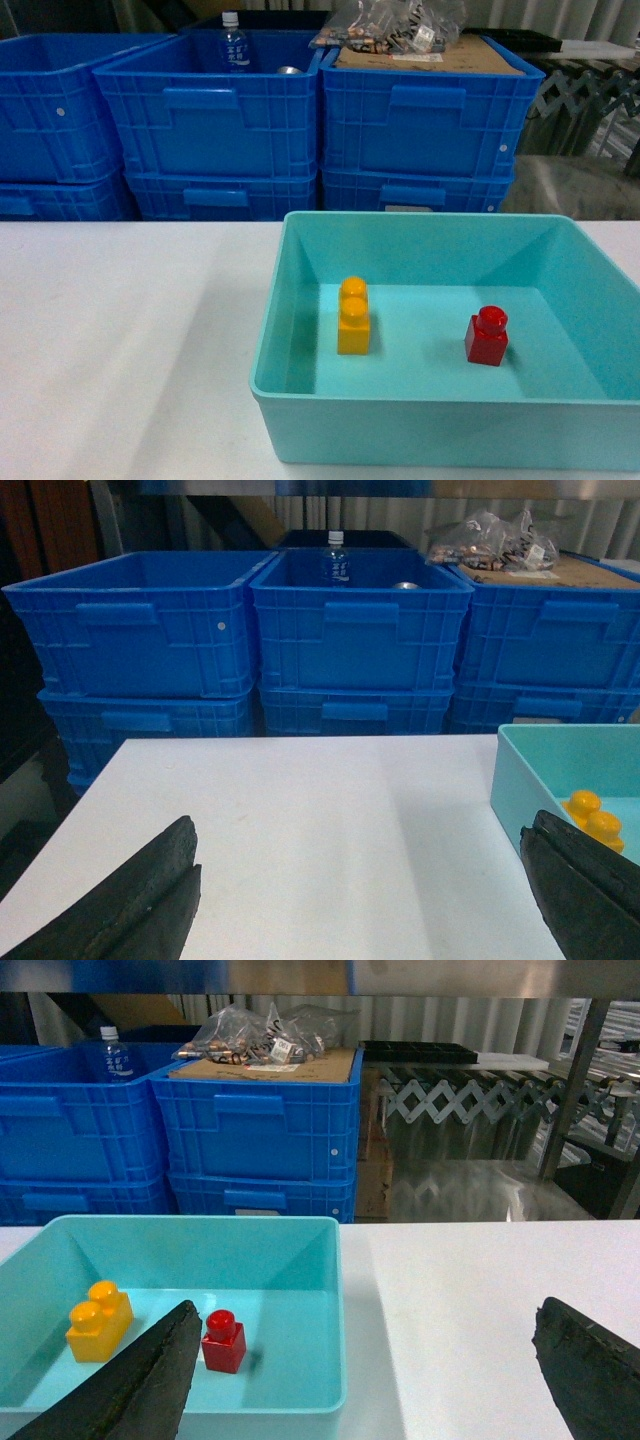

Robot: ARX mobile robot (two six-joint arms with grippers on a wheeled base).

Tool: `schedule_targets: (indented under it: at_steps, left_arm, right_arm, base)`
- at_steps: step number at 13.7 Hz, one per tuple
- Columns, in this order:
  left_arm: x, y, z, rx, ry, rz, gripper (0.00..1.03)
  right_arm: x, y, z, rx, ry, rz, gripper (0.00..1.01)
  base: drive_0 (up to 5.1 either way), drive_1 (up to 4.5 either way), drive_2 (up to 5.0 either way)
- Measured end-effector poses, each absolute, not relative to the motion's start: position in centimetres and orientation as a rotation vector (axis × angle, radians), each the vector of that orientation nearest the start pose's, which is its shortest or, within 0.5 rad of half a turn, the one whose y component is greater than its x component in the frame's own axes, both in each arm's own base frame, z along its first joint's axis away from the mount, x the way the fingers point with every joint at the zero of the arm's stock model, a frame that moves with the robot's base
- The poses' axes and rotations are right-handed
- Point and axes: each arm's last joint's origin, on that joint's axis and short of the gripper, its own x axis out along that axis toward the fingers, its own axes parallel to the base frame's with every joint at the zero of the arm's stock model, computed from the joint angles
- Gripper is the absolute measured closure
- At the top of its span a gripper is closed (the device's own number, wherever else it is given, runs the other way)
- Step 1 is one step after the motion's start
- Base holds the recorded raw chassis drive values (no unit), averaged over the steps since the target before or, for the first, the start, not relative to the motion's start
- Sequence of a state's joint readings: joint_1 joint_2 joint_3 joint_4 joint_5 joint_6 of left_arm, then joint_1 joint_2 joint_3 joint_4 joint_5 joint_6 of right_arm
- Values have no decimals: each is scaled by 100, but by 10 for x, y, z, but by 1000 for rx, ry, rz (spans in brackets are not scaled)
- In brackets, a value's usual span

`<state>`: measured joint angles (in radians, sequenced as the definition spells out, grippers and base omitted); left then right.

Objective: Pick red block from blue box to shelf

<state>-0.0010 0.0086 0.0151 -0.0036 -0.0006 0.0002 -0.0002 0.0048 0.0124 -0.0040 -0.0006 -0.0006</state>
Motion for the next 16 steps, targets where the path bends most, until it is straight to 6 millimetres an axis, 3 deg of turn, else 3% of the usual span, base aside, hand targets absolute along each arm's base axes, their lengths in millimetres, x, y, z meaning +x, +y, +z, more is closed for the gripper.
schedule_targets:
  at_steps: [16]
  left_arm:
    - [97, 0, 168, 1, -3, 0, 5]
  right_arm:
    - [97, 0, 167, -1, -4, 0, 3]
  base:
    - [0, 0, 0]
